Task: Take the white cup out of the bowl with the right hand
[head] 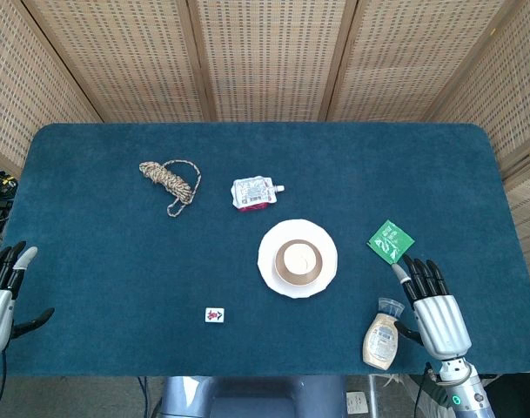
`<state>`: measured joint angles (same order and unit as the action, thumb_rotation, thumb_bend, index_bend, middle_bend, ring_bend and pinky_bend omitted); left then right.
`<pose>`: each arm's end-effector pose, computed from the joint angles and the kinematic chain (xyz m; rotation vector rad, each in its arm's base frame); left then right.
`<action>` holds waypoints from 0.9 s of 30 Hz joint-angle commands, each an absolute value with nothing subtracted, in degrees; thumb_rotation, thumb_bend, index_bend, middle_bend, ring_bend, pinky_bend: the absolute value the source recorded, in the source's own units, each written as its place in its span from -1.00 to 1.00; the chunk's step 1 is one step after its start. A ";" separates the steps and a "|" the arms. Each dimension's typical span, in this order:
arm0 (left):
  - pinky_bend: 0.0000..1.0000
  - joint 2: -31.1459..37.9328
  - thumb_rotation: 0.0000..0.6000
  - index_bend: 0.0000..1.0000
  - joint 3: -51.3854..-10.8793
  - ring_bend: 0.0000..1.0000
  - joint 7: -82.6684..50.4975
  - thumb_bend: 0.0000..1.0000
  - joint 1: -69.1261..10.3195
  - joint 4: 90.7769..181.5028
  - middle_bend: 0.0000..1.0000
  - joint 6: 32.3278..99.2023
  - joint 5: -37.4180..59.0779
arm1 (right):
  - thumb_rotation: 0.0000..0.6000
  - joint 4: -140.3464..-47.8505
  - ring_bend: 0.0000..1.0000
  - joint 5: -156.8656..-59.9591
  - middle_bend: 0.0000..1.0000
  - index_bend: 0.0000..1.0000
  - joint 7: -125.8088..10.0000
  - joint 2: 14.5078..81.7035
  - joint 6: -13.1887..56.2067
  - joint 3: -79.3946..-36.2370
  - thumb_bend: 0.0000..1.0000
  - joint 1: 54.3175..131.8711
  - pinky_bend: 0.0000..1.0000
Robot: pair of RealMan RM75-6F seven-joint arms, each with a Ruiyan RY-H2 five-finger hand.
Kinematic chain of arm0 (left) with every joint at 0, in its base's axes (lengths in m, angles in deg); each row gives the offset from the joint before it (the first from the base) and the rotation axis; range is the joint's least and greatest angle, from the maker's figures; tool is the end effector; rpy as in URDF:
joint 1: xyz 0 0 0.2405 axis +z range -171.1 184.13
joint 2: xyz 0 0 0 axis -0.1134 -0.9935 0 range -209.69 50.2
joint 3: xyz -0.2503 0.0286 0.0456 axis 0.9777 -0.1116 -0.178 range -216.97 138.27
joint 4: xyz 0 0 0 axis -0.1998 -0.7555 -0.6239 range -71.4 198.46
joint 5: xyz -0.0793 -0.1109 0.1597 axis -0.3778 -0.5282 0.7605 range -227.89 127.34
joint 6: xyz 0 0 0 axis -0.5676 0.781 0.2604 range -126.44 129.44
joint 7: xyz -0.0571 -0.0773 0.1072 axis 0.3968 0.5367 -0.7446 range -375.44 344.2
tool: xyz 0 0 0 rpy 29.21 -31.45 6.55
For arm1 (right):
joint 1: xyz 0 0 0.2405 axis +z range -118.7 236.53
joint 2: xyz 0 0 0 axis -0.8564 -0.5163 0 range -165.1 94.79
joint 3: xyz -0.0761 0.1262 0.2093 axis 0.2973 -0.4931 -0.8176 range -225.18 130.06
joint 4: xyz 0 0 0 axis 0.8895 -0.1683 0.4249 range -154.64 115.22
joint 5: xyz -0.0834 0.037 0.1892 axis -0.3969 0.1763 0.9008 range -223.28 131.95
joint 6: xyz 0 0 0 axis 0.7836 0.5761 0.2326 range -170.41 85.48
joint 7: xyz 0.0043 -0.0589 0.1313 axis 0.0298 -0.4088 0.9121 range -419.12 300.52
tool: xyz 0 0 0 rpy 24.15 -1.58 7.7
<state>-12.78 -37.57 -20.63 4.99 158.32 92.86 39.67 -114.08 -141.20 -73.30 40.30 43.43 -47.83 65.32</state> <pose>-0.2946 0.1582 0.1488 -1.3549 -0.8490 -0.9571 -0.2551 -0.1736 0.0862 1.5609 -0.8059 1.0064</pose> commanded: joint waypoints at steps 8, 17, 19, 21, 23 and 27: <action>-1.00 -12.78 1.00 -1.00 -37.58 -1.00 -20.63 -0.95 5.00 158.32 -1.00 92.83 39.66 | 1.00 -114.19 -1.00 -141.20 -1.00 -1.00 -73.11 40.25 43.23 -47.81 -0.55 65.42 -1.00; -1.00 -12.99 1.00 -1.00 -37.14 -1.00 -19.62 -0.95 4.79 158.09 -1.00 92.56 39.02 | 1.00 -118.65 -1.00 -139.82 -1.00 -0.99 -74.64 39.93 39.85 -49.02 -0.56 67.49 -1.00; -1.00 -13.06 1.00 -1.00 -37.15 -1.00 -19.39 -0.95 4.77 158.12 -1.00 92.49 39.00 | 1.00 -120.99 -1.00 -139.33 -1.00 -0.94 -75.78 39.65 37.76 -49.91 -0.56 69.03 -1.00; -1.00 -13.19 1.00 -1.00 -37.10 -1.00 -19.08 -0.95 4.77 158.17 -1.00 92.49 38.92 | 1.00 -123.93 -1.00 -137.99 -1.00 -0.84 -78.02 39.49 34.64 -51.29 -0.54 71.18 -1.00; -1.00 -13.39 1.00 -1.00 -37.06 -1.00 -18.64 -0.95 4.81 158.32 -1.00 92.53 38.84 | 1.00 -126.51 -1.00 -135.77 -1.00 -0.76 -80.56 39.79 31.17 -53.01 -0.52 73.57 -1.00; -1.00 -13.67 1.00 -1.00 -37.17 -1.00 -18.01 -0.95 4.88 158.41 -1.00 92.63 39.02 | 1.00 -129.15 -1.00 -129.90 -1.00 -0.64 -86.05 41.40 25.41 -56.03 -0.45 77.58 -0.97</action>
